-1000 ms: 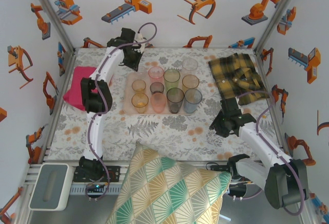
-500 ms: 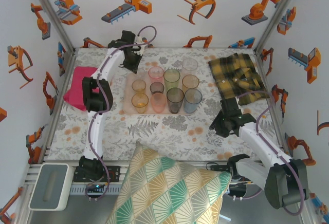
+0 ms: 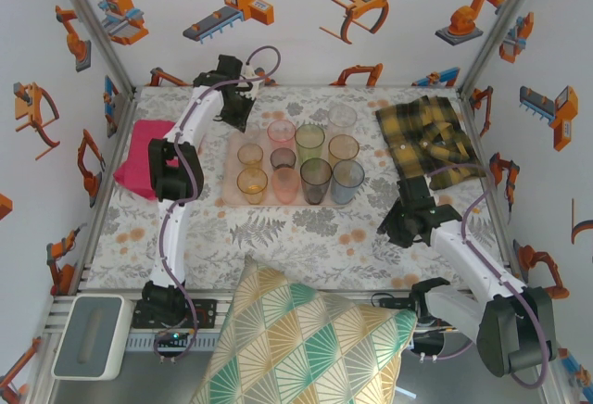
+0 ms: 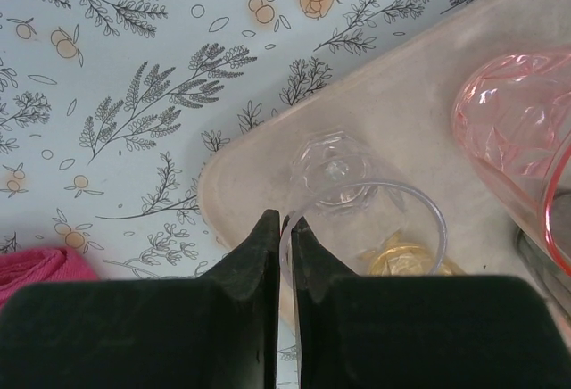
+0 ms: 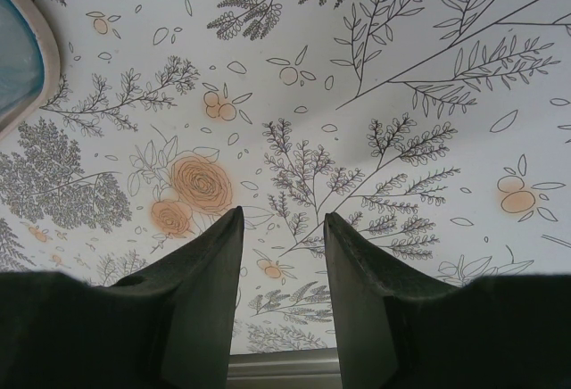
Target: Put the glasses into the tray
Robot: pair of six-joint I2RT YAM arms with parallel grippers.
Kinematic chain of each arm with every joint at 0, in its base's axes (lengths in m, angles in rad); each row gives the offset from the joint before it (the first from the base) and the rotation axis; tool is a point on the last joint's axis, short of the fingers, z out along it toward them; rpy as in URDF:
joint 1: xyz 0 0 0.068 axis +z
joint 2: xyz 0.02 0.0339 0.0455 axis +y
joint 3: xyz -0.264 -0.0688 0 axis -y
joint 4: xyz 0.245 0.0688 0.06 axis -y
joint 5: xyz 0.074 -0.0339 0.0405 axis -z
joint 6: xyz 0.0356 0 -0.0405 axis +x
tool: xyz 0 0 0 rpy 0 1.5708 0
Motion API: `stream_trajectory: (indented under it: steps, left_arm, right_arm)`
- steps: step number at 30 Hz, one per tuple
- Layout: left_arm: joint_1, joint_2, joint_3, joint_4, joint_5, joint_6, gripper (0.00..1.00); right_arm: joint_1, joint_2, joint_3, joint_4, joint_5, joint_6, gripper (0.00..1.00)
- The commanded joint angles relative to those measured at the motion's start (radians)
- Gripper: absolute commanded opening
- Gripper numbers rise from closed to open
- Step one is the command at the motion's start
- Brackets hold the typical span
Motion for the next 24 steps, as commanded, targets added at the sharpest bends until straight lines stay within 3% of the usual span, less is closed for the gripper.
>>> stream_trajectory:
  steps: [1,16,24]
  left_arm:
    - [0.0,0.024,0.038,-0.01,0.01,0.009,0.16]
    - [-0.002,0.022,0.053,-0.012,0.019,-0.002,0.33]
    - [0.004,-0.033,0.056,-0.016,-0.01,0.019,0.6]
  right_arm:
    - [-0.008,-0.005,0.029,-0.024,0.028,-0.004,0.41]
    - [-0.008,-0.013,0.043,-0.039,0.031,-0.006,0.41]
    - [-0.009,-0.009,0.058,-0.044,0.04,-0.022,0.42]
